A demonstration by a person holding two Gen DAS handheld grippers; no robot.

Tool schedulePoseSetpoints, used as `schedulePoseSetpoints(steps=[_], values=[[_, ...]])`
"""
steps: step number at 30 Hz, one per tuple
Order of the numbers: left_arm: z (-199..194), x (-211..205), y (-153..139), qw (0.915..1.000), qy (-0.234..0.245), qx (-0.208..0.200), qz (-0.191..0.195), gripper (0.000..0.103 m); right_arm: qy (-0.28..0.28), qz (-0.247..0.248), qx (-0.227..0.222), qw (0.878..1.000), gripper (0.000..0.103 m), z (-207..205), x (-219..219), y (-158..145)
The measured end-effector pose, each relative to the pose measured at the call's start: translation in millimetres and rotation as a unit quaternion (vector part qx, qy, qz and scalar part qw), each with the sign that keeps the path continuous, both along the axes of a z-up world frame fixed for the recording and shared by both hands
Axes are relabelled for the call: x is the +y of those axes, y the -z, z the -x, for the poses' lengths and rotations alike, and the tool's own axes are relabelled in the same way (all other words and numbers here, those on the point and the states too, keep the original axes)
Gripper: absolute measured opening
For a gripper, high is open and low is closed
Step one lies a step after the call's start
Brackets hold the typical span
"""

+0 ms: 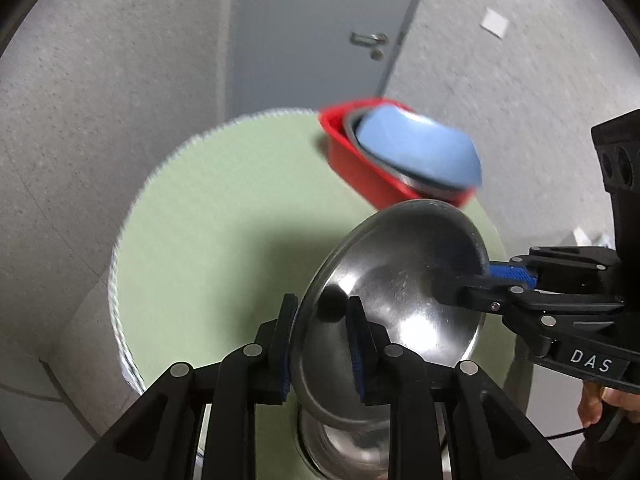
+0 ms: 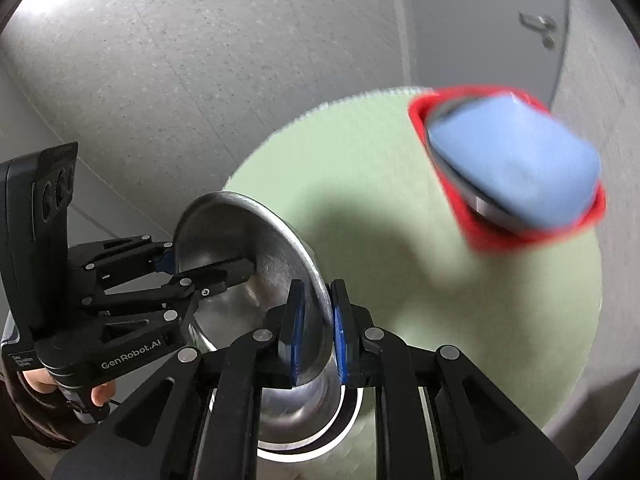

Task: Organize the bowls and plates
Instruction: 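Grasp the stacked steel bowls' rim with the right gripper and lift slightly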

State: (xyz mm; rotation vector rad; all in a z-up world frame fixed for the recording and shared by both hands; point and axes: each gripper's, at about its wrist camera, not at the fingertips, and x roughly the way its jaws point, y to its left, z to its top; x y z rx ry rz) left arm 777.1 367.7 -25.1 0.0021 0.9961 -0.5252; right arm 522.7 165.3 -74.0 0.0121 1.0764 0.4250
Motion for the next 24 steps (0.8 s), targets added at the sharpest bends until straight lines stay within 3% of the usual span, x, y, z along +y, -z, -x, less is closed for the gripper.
schedulePoseSetpoints(steps=[8, 17, 20, 24], values=[[24, -6, 44, 0.9972, 0.048, 0.050, -0.028, 0.021, 0.036, -0.011, 0.033, 0.999, 0.013, 34, -8, 39], [30, -17, 49, 0.9966, 0.052, 0.013, -0.063, 0.024, 0.028, 0.034, 0.010, 0.999, 0.016, 48, -1, 47], [39, -31, 52, 0.9935, 0.054, -0.013, -0.099, 0.029, 0.026, 0.056, 0.001, 0.998, 0.017, 50, 2, 47], [45, -38, 53, 0.9937, 0.055, -0.017, -0.097, 0.042, 0.026, 0.064, -0.001, 0.998, 0.018, 51, 0, 51]])
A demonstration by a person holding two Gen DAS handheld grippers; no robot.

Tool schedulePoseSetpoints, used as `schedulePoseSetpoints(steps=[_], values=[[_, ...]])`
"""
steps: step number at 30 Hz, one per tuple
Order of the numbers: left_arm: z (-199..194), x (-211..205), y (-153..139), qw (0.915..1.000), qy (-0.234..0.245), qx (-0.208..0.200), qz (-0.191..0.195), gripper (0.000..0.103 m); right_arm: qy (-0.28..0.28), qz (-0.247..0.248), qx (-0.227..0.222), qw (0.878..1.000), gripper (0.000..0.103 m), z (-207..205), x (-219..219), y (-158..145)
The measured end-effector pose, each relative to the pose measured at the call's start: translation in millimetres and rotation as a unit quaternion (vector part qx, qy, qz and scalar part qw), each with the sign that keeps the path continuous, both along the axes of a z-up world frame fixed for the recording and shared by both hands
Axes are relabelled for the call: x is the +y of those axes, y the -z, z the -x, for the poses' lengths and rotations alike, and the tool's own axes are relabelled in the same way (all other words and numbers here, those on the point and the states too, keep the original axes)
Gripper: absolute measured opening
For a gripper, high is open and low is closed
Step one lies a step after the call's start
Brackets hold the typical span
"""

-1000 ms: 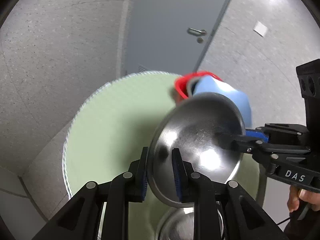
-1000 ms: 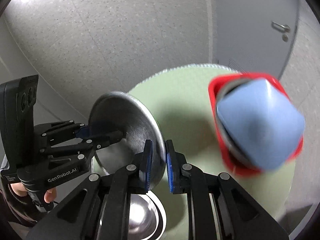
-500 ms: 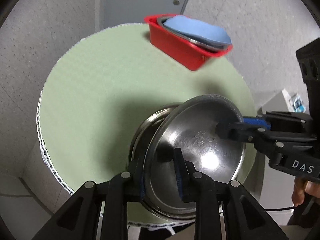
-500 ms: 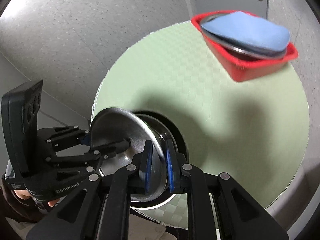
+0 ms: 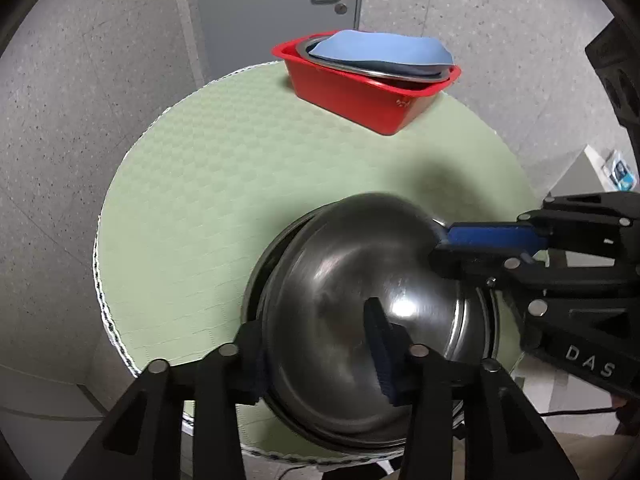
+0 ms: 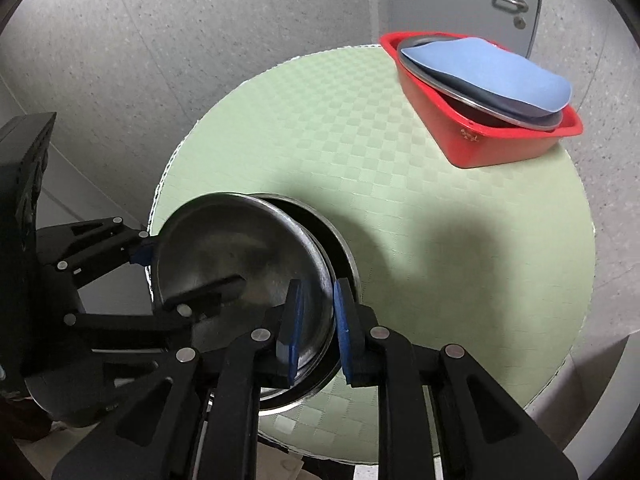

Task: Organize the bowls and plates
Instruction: 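Grasp the stacked steel bowls' rim with the right gripper and lift slightly, then lower the stacked steel bowls back onto the table and open the right gripper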

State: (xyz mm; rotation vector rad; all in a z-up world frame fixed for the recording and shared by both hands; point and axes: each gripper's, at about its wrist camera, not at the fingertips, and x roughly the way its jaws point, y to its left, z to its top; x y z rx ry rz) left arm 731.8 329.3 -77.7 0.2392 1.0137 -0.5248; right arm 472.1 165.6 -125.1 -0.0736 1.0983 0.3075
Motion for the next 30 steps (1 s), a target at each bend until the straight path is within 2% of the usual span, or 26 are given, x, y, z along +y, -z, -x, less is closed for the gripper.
schedulePoseSetpoints(steps=[4, 20, 21, 22, 24, 30], values=[[5, -4, -2, 0.9999, 0.008, 0.000, 0.008, 0.053, 0.000, -0.003, 0.001, 1.000, 0.022, 0, -2, 0], [3, 22, -12, 0.9979, 0.016, 0.028, 0.056, 0.060, 0.018, -0.029, 0.009, 0.999, 0.025, 3, -9, 1], [3, 23, -14, 0.9980, 0.015, 0.026, 0.056, 0.062, 0.020, -0.032, 0.010, 0.999, 0.025, 2, -10, 1], [3, 25, -15, 0.9982, 0.011, 0.020, 0.055, 0.073, 0.020, -0.033, 0.011, 0.999, 0.025, 2, -10, 1], [2, 33, -18, 0.9986, -0.006, 0.008, 0.052, 0.081, 0.023, -0.036, 0.011, 0.999, 0.025, 2, -11, 2], [-6, 45, -6, 0.9974, -0.026, 0.032, 0.058, 0.081, 0.028, -0.038, 0.012, 0.999, 0.025, 2, -11, 1]])
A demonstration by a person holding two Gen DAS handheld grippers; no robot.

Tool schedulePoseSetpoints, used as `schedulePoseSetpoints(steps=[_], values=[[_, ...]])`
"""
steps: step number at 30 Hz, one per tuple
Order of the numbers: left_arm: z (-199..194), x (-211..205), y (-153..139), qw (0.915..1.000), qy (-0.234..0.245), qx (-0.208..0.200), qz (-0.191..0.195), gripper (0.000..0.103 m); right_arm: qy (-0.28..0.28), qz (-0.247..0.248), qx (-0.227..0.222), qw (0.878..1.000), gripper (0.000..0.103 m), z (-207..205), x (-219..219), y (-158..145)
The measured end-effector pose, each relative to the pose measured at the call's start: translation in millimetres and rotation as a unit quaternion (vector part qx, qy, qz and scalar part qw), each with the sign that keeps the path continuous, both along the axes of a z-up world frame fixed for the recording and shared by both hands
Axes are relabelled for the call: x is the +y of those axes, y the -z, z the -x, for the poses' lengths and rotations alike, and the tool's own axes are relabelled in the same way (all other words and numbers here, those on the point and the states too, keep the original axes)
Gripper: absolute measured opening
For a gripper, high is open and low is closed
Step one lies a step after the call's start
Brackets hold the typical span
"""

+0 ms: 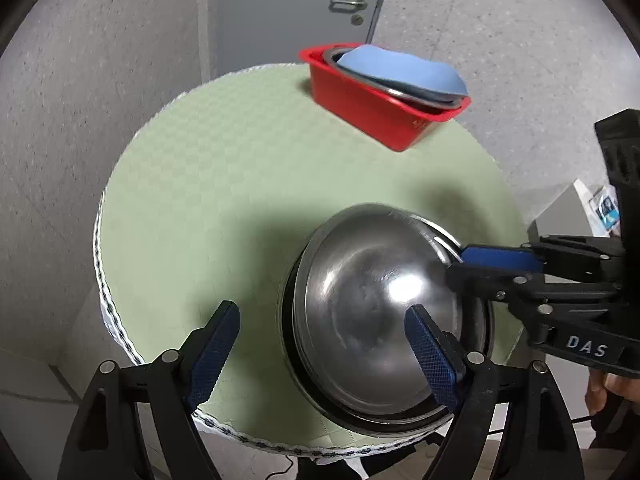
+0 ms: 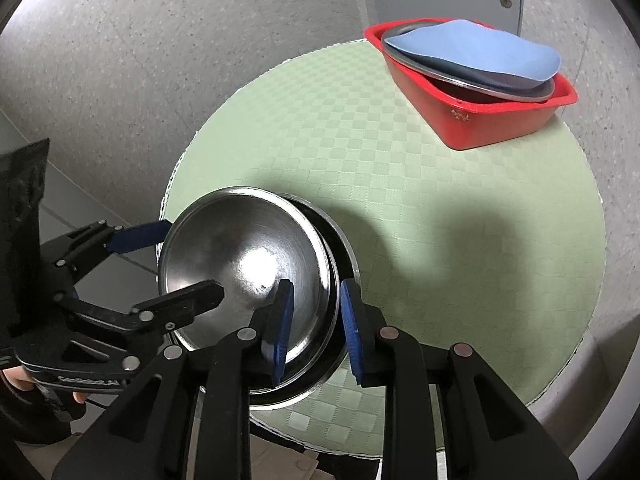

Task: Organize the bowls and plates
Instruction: 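Lower the stacked steel bowls back onto the table and open the right gripper, then move the right gripper to the rim of the stacked steel bowls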

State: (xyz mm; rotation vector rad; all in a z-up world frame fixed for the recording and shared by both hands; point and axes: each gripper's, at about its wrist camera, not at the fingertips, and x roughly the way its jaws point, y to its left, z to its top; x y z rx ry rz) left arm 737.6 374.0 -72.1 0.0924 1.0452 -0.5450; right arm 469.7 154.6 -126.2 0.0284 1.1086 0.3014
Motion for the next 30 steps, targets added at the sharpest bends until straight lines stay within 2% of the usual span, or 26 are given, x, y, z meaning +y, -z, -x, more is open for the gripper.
schedulePoseSetpoints(steps=[2, 4, 6, 7, 12, 14, 16, 22, 27, 30], values=[[2, 1, 0, 1.0000, 0.001, 0.003, 0.009, 0.081, 0.001, 0.000, -0.002, 1.000, 0.028, 0, 0, -1], [4, 0, 0, 1.0000, 0.001, 0.003, 0.009, 0.082, 0.004, -0.007, -0.011, 1.000, 0.039, 1, -1, -7], [3, 2, 0, 0.9999, -0.003, 0.001, 0.013, 0.084, 0.011, -0.001, -0.026, 1.000, 0.062, 1, -4, -14], [3, 2, 0, 0.9999, -0.004, 0.002, 0.015, 0.085, 0.013, 0.001, -0.031, 0.999, 0.064, 2, -5, -17], [2, 1, -3, 0.9998, -0.016, -0.005, 0.010, 0.085, 0.030, -0.006, -0.048, 0.998, 0.067, 3, -18, -27], [1, 2, -7, 0.9995, -0.027, -0.012, 0.007, 0.089, 0.031, -0.014, -0.046, 0.998, 0.070, 3, -24, -26], [-1, 2, -12, 0.9987, -0.044, -0.025, -0.007, 0.090, 0.030, -0.017, -0.043, 0.998, 0.070, 3, -29, -25], [3, -9, -29, 0.9932, -0.085, -0.059, -0.055, 0.090, -0.001, -0.073, -0.039, 0.997, 0.071, -4, -49, -19], [22, -38, -45, 0.9801, -0.149, -0.103, -0.082, 0.091, -0.050, -0.106, -0.038, 0.992, 0.072, -9, -71, -19], [35, -70, -50, 0.9688, -0.189, -0.124, -0.101, 0.091, -0.086, -0.120, -0.039, 0.988, 0.073, -13, -92, -21]])
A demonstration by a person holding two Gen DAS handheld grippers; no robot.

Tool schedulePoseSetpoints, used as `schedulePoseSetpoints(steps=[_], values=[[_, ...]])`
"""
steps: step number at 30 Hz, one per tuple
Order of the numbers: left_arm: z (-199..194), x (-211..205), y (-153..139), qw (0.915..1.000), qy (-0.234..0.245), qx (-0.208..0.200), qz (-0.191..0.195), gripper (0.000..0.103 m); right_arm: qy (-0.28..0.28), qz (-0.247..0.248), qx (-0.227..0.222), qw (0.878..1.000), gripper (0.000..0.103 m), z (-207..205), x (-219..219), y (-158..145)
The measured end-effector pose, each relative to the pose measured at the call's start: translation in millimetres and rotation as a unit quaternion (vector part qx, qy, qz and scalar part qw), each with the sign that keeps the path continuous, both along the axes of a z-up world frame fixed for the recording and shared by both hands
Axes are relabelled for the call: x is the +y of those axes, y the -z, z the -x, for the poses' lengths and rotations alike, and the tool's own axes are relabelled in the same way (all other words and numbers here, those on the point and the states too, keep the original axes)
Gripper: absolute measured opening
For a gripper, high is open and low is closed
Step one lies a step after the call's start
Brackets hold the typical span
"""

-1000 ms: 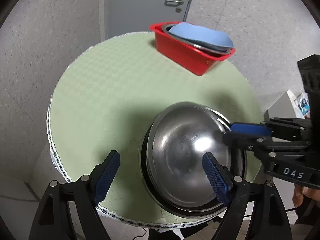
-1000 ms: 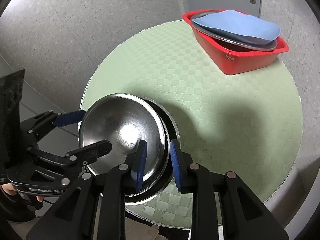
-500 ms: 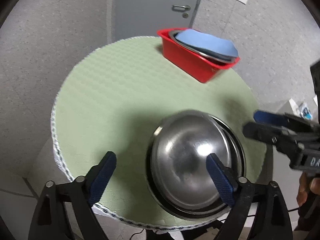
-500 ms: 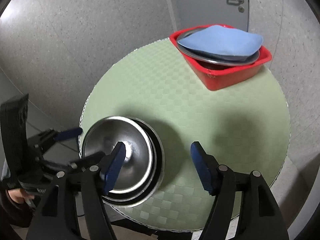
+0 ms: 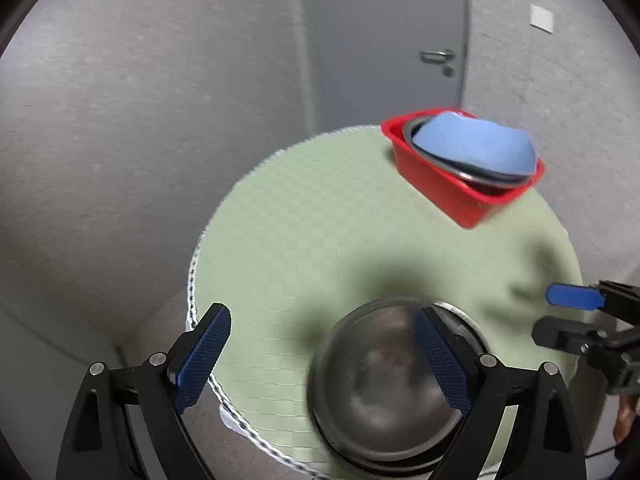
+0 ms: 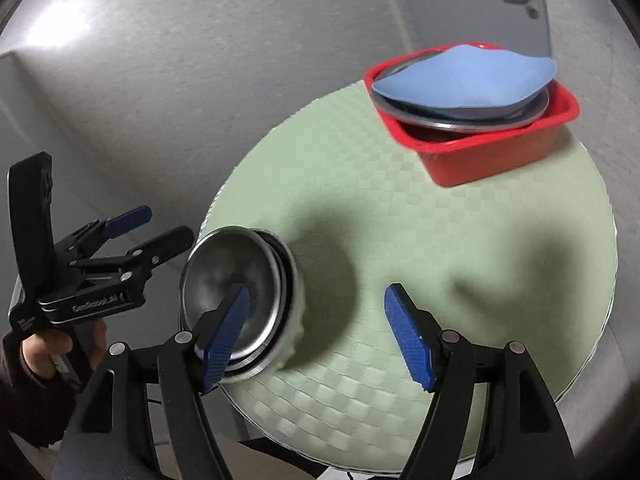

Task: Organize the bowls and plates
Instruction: 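Move the right gripper to the rim of the stacked steel bowls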

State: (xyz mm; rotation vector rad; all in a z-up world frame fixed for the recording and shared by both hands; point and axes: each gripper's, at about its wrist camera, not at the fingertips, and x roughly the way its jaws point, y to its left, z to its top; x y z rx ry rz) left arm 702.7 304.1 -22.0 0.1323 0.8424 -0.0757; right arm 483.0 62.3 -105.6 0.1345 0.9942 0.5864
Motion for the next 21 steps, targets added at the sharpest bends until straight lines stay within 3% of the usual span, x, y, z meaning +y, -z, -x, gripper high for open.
schedulePoseSetpoints(steps=[3, 6, 9, 16, 21], values=[[17, -29, -4, 0.9985, -0.053, -0.014, 0.004, 0.091, -0.031, 0.007, -0.008, 0.999, 0.073, -1, -16, -5], [32, -51, -6, 0.9933, -0.110, -0.005, 0.037, 0.093, -0.064, 0.011, -0.017, 0.998, 0.074, -1, -29, -10], [43, -72, -5, 0.9888, -0.146, 0.001, 0.031, 0.095, -0.083, 0.008, -0.016, 0.996, 0.075, 0, -45, -13], [51, -110, -5, 0.9833, -0.178, 0.013, 0.035, 0.096, -0.097, 0.027, -0.036, 0.994, 0.077, 1, -66, -15], [53, -111, -10, 0.9837, -0.176, 0.009, 0.036, 0.096, -0.089, 0.033, -0.039, 0.995, 0.079, -1, -74, -14]])
